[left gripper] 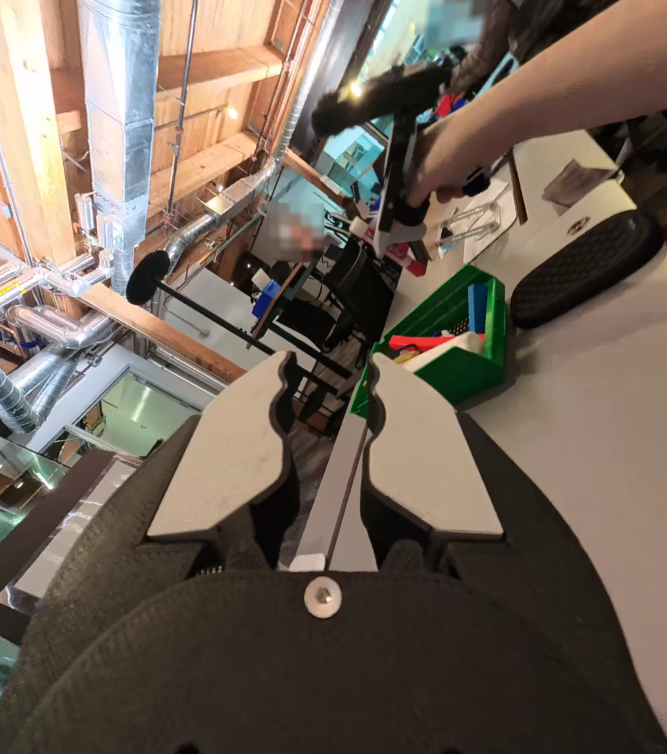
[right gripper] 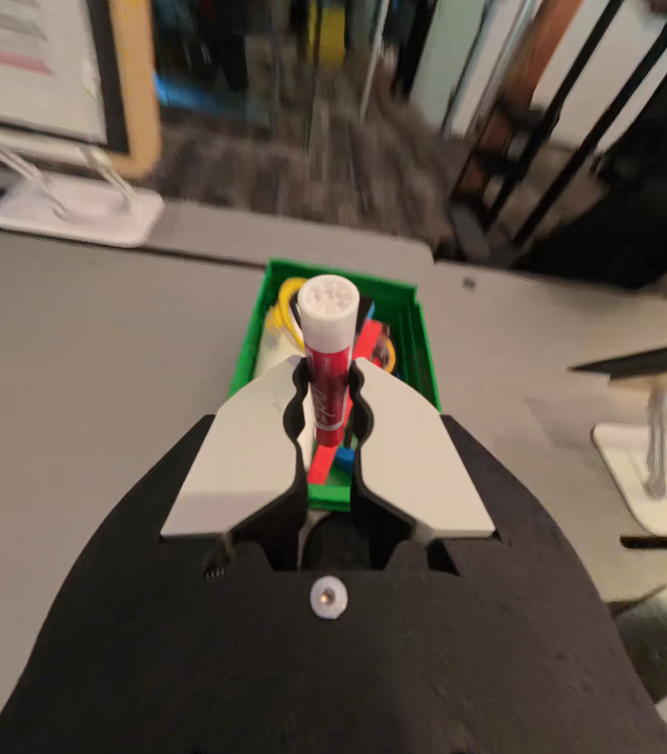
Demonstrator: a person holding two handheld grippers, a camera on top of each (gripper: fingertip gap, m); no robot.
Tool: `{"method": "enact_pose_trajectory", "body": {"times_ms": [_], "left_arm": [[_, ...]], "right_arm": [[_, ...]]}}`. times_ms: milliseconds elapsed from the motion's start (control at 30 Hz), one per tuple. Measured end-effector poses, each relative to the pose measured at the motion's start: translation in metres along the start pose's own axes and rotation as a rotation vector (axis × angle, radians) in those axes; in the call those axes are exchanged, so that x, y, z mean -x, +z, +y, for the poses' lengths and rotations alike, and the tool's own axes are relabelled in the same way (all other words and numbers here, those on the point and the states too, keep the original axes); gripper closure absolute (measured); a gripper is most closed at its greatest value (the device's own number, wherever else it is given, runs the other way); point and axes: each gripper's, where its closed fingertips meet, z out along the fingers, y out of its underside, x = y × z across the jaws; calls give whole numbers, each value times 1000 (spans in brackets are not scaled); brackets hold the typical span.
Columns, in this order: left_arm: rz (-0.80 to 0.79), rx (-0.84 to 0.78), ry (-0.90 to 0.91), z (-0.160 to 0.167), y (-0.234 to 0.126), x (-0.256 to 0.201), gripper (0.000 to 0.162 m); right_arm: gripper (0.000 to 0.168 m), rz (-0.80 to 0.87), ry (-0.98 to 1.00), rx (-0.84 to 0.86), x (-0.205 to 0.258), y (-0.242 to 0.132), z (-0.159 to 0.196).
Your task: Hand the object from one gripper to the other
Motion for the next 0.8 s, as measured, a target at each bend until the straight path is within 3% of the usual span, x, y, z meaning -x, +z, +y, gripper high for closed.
{"method": "enact_pose_trajectory", "body": {"times_ms": [133,267,367,500,633,733,800], "left_arm": [[25,66,34,17,9,-8,131],[7,54,14,22,11,-2,139],[-36,-14,-30,18,7,13,149],[-36,45,-76,35,7,25,142],[-73,79,-155,44,2,45,137],[-131,115,-225,56,-11,74,136],[-190,161,-281,75,-23,100,135]], "right_arm": [[148,-9,86,251,-20,70,55],[148,100,-3,427,-43,114,92],[148,132,-26,506,-51,136,111],[146,110,61,522,-54,157,132],[125,63,235,415,-51,166,137],[121,29,291,106,-43,146,98],[118,48,240,-150,-28,111,68]]}}
